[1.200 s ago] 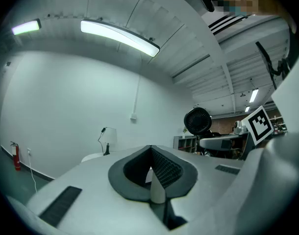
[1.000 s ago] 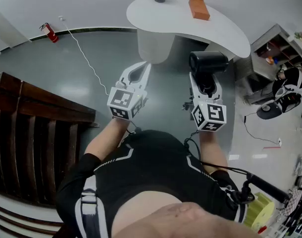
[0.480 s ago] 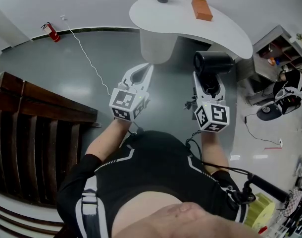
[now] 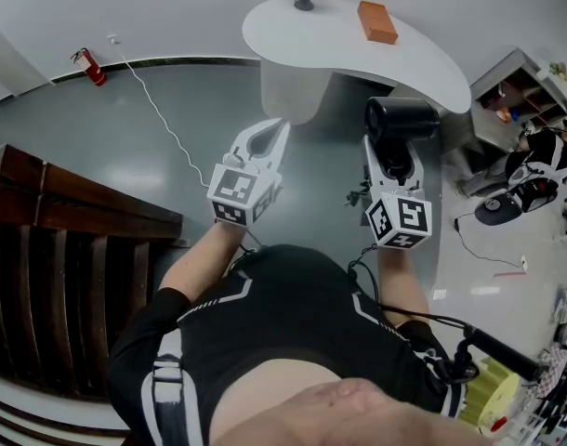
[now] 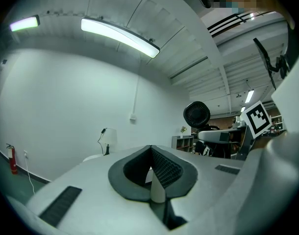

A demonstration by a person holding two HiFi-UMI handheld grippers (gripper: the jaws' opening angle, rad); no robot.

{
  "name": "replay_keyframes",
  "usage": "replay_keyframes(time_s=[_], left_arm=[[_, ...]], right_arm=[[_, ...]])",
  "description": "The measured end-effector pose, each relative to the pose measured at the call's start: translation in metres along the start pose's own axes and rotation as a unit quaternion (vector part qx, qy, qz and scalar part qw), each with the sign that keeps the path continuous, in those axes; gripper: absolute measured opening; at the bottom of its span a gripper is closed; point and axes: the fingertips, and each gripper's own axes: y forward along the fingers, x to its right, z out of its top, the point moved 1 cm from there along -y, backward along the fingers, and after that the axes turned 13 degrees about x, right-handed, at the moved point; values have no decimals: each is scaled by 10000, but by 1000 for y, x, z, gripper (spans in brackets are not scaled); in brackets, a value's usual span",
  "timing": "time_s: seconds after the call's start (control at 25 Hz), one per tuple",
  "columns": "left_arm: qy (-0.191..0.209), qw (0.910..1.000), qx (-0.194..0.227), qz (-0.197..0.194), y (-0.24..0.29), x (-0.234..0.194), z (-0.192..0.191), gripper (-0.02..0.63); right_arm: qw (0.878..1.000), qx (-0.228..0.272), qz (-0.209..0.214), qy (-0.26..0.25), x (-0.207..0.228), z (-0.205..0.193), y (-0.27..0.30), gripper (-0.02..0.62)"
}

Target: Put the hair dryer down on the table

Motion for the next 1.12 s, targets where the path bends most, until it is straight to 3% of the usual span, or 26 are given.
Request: replay_keyframes(time_s=[0.36,0.68,1.12], left_arm=[[-53,9998,-65,-155,-8,-22,-7,31],[-47,9999,-70,-100,1,-40,-10,31],[2,9999,-75,89,58,-52,-20,31]], right_arm=[[9998,11,-184,-10,-18,-7,7,265],[9999,10,-107,27,-19,-14,32,265],[9998,79,154,44,19,-23,83,265]])
